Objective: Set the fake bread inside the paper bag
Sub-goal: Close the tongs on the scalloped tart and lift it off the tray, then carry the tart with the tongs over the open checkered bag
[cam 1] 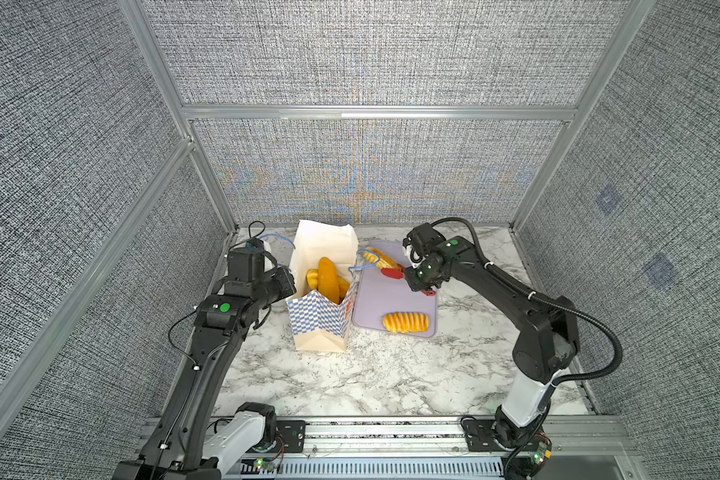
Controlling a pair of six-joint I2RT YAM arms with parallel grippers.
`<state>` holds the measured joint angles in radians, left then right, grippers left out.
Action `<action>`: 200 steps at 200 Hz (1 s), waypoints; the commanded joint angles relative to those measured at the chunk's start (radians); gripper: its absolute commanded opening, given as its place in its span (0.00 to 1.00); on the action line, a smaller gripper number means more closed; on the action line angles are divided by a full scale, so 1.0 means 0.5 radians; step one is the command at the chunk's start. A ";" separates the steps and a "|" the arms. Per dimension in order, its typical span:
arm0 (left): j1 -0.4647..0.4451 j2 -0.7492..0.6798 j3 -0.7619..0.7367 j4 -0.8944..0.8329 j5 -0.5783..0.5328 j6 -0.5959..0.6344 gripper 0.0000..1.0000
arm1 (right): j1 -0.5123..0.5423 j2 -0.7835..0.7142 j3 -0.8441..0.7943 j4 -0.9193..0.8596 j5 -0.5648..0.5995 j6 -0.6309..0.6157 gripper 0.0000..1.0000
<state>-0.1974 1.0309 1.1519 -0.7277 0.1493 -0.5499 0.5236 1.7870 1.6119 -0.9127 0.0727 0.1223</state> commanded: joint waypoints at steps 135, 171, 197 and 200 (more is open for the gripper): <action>0.002 -0.025 -0.015 0.013 -0.002 0.005 0.02 | -0.033 -0.526 -0.146 -0.073 -0.001 0.117 0.32; 0.002 -0.023 -0.015 0.007 -0.008 -0.002 0.00 | -0.034 -0.588 -0.137 -0.075 0.037 0.110 0.32; 0.002 -0.022 -0.013 0.000 -0.013 0.001 0.00 | -0.034 -0.614 -0.114 -0.085 0.041 0.112 0.32; 0.002 -0.022 -0.015 -0.002 -0.013 0.001 0.00 | -0.033 -0.618 -0.110 -0.088 0.038 0.113 0.32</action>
<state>-0.1974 1.0210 1.1458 -0.7273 0.1490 -0.5507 0.5056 1.4925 1.5391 -0.9623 0.0803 0.1741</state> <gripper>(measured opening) 0.048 0.326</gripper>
